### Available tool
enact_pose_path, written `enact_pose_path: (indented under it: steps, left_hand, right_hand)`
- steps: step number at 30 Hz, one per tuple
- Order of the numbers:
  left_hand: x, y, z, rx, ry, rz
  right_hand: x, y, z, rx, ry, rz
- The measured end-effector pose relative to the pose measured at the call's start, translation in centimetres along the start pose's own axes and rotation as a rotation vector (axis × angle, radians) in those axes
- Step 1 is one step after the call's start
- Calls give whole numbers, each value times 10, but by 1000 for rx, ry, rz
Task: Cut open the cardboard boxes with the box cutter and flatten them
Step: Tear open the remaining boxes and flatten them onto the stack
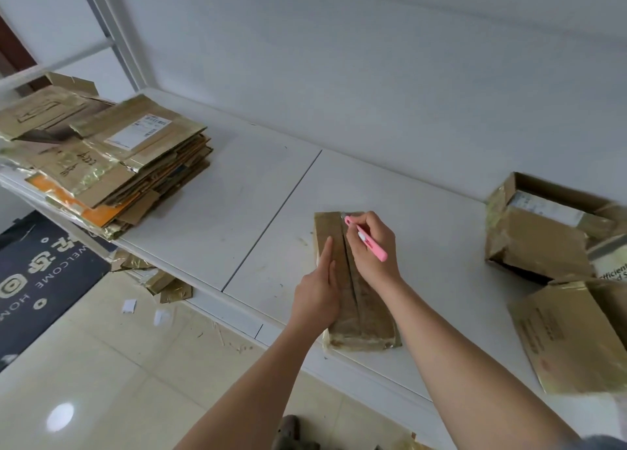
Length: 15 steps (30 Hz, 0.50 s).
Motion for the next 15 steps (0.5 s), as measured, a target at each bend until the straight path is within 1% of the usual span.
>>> enact_pose_path:
  steps: [2,5,8,10,15]
  left_hand:
    - [-1,-1,-1,-1,2,5]
    - [-2,-1,-1,-7,5,7]
    - [-2,-1,-1,-11,8,4]
    - [-2,-1,-1,-6,-1,5]
    - [-8,-3,3,76,-105,25]
  right_hand:
    - [1,1,-2,41,-49,0]
    - [6,2,-10,111,-171,-29]
    - [15,4,-6,80,-209,-84]
    - [23,5,-4,97,-274,-122]
    - [51,1,3,89,-384,-202]
Point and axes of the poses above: each hand's wrist, its own x-axis away from the middle knuckle, its own z-axis out of the back of the hand, y = z × x, the point moved 8 cm from there along -x, towards the middle knuckle, and after that the axes turned 12 degrees about -y, right-handed, at the moved point
